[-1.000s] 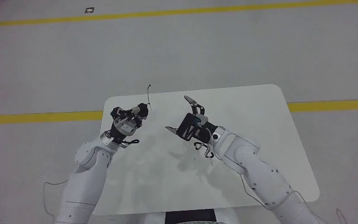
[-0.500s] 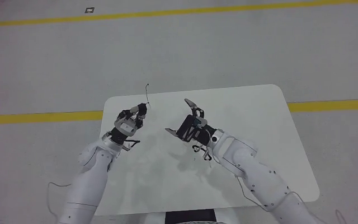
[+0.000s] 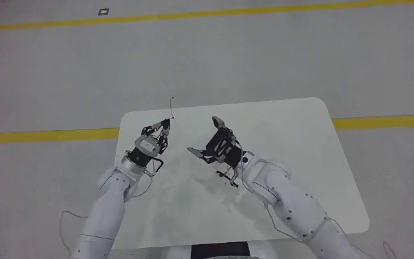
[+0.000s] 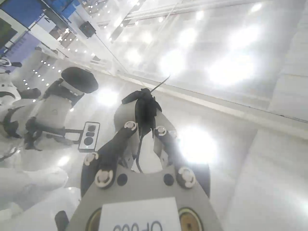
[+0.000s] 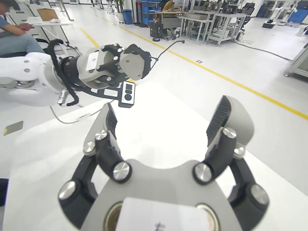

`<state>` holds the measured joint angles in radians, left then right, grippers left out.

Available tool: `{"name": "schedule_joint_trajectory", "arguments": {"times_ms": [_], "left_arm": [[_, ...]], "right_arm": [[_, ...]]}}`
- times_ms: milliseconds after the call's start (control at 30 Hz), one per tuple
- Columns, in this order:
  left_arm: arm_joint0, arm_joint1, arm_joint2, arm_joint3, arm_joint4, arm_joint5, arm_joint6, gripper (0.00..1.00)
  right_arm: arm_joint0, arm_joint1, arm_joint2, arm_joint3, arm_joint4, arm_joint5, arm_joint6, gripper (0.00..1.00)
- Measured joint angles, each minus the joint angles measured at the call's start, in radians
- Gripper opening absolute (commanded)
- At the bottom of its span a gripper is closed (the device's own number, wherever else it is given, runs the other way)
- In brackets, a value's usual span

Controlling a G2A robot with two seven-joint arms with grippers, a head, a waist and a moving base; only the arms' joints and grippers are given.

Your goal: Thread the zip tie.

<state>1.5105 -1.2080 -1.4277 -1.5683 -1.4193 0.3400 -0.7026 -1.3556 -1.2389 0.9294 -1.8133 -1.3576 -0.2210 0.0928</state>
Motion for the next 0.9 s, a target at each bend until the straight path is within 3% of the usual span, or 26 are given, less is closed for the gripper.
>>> {"name": "schedule_joint_trajectory", "arguments": {"times_ms": [133, 233, 300, 500, 833, 867, 900], "left_arm": [[0.007, -0.001, 0.017, -0.009, -0.009, 0.000, 0.014, 0.00], [0.023, -0.004, 0.061, -0.024, -0.135, 0.000, 0.042, 0.00], [0.033, -0.008, 0.075, -0.030, -0.173, 0.000, 0.048, 0.00], [0.057, -0.042, 0.080, -0.036, -0.150, 0.000, 0.044, 0.00], [0.057, -0.043, 0.080, -0.037, -0.151, 0.000, 0.046, 0.00], [0.057, -0.043, 0.080, -0.037, -0.151, 0.000, 0.046, 0.00], [0.057, -0.043, 0.080, -0.037, -0.151, 0.000, 0.046, 0.00]], "right_arm": [[-0.002, 0.000, 0.000, 0.000, -0.002, 0.005, -0.004, 1.00], [-0.004, -0.004, -0.007, 0.006, -0.013, 0.029, -0.030, 1.00], [0.002, -0.008, -0.015, 0.012, -0.037, 0.044, -0.050, 1.00], [0.017, -0.019, -0.029, 0.036, -0.065, 0.104, -0.093, 1.00], [0.012, -0.022, -0.033, 0.038, -0.075, 0.097, -0.115, 1.00], [0.013, -0.023, -0.036, 0.039, -0.079, 0.095, -0.120, 0.98], [0.015, -0.024, -0.038, 0.041, -0.081, 0.095, -0.124, 0.50]]}}
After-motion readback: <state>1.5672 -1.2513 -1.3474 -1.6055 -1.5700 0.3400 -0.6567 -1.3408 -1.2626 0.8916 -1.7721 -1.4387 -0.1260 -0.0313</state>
